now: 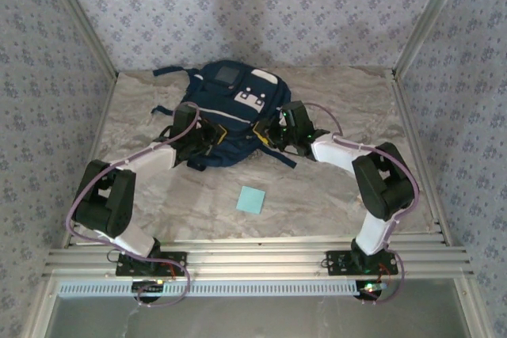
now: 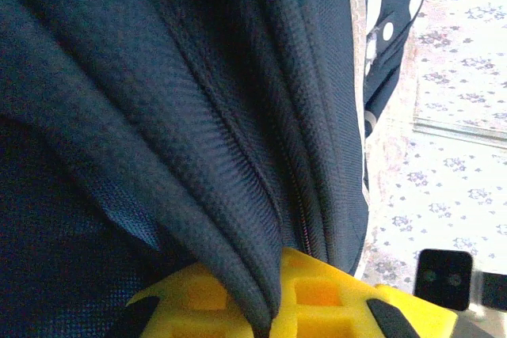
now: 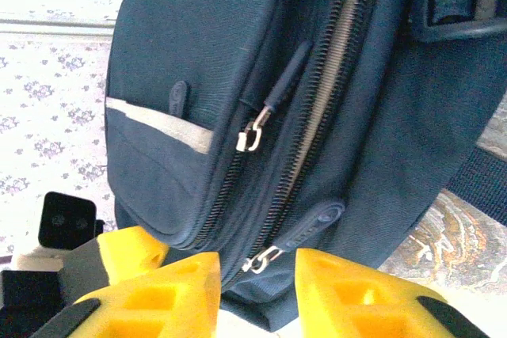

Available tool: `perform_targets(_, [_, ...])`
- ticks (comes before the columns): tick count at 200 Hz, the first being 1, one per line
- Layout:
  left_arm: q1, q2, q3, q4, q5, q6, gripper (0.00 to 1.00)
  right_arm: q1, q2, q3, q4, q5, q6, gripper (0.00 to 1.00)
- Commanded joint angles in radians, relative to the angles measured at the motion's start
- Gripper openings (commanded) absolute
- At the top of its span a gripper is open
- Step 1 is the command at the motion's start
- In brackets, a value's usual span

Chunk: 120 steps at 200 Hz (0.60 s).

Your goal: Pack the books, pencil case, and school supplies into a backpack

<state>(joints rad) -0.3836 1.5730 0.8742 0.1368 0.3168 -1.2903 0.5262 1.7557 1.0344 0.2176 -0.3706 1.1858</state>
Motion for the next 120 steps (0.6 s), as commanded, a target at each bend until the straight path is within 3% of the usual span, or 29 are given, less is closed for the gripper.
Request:
perform_targets(1, [-0.018, -0.025, 0.016, 0.113, 0.009, -0.033, 0.00, 0.012, 0.017, -0.008, 0.060, 0.031, 0.051, 0.36])
perform_targets(120, [-0.059, -0.021, 0.009, 0.165, -0.004, -0.079, 0.00, 0.033, 0.099, -0.048, 0.167, 0.044, 0.196, 0.49])
